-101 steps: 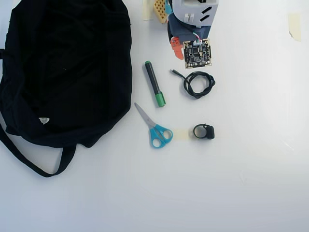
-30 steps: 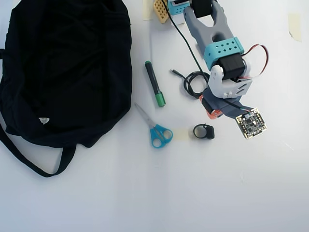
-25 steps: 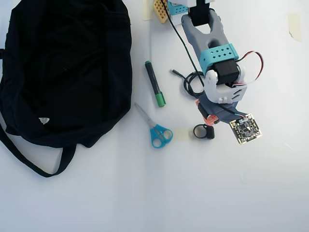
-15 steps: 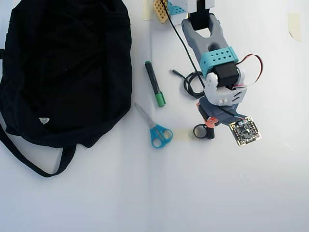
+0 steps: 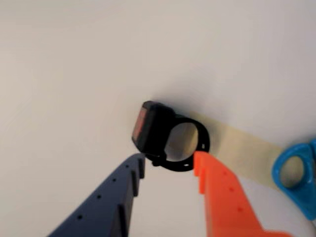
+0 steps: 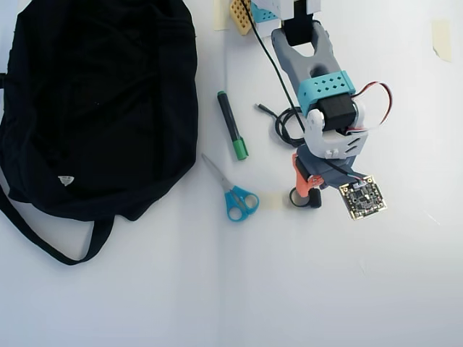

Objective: Put the bike light into the black bag

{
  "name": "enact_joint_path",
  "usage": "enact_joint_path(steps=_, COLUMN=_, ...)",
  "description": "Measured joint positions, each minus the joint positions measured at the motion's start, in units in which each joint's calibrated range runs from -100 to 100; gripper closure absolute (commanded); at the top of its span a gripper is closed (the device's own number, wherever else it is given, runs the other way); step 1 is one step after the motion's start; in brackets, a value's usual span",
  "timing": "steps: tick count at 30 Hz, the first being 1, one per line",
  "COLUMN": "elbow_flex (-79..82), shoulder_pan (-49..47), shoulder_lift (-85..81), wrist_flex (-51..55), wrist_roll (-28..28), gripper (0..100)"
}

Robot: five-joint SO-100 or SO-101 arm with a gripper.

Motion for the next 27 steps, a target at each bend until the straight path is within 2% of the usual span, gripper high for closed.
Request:
enact_joint_path(steps=12, elbow_flex=-0.7, shoulder_pan=1.0, shoulder_lift=1.7, wrist_flex=0.0, wrist_roll=4.6, gripper=84)
enact_joint_path(steps=19, elbow_flex=-0.7, shoulder_pan=1.9, shoulder_lift=2.1, wrist_flex=0.0, wrist_roll=5.7, gripper=76)
enact_joint_path(steps=27, elbow_flex=-0.9, shoulder_pan=2.2, shoulder_lift=5.5, wrist_flex=-2.1, wrist_roll=5.9, gripper=80)
